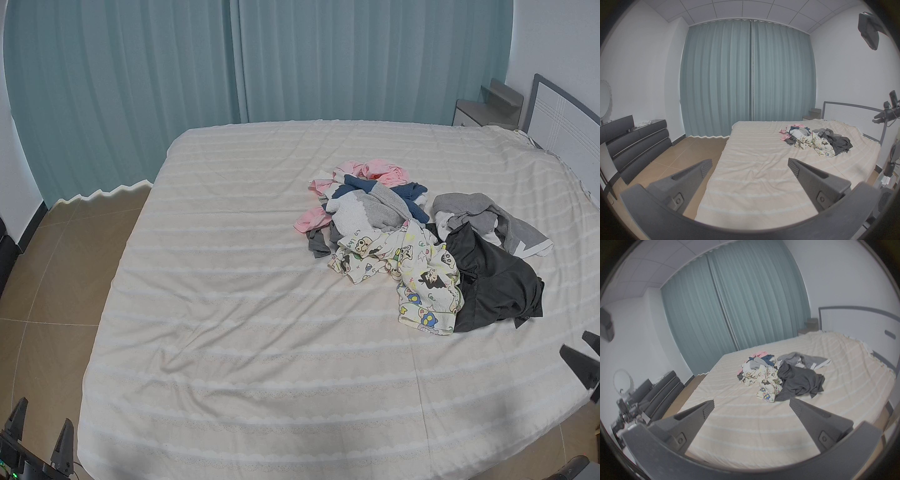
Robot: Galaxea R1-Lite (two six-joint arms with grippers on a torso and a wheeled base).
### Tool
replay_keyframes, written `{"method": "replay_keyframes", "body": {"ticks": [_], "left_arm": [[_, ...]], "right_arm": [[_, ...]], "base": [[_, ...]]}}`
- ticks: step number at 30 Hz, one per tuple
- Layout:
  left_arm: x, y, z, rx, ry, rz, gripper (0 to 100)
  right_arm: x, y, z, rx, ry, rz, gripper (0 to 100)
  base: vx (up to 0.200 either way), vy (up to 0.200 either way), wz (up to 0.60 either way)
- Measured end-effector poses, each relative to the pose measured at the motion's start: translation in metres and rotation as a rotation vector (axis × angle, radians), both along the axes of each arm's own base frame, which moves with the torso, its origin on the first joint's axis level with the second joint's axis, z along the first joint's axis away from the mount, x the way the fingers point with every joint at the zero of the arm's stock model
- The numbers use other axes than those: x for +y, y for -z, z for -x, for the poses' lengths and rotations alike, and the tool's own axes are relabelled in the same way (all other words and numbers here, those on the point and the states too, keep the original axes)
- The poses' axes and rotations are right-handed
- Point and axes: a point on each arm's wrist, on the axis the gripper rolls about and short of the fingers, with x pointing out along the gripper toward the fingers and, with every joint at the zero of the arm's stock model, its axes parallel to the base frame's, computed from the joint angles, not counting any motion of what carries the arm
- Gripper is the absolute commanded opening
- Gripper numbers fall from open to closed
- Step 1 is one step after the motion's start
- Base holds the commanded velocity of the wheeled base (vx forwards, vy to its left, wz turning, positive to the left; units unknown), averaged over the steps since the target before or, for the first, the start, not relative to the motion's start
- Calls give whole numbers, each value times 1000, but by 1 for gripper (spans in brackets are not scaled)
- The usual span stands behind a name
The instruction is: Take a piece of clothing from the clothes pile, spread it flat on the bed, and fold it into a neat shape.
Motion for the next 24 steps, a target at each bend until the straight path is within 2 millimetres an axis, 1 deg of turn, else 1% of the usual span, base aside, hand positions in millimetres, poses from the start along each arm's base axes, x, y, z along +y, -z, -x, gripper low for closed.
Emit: {"method": "replay_keyframes", "body": {"ticks": [4, 6, 12, 16, 19, 24], "left_arm": [[0, 0, 0, 0, 0, 1, 100], [0, 0, 0, 0, 0, 3, 100], [0, 0, 0, 0, 0, 6, 100], [0, 0, 0, 0, 1, 8, 100], [0, 0, 0, 0, 1, 9, 100], [0, 0, 0, -1, 1, 12, 100]], "right_arm": [[2, -10, -37, 75, 15, -76, 100], [3, -12, -59, 120, 30, -116, 100], [7, -11, -126, 233, 83, -208, 100], [11, -1, -175, 295, 126, -256, 100], [14, 11, -210, 332, 158, -282, 100], [21, 45, -270, 395, 212, -320, 100]], "base": [[0, 0, 0], [0, 0, 0], [0, 0, 0], [0, 0, 0], [0, 0, 0], [0, 0, 0]]}}
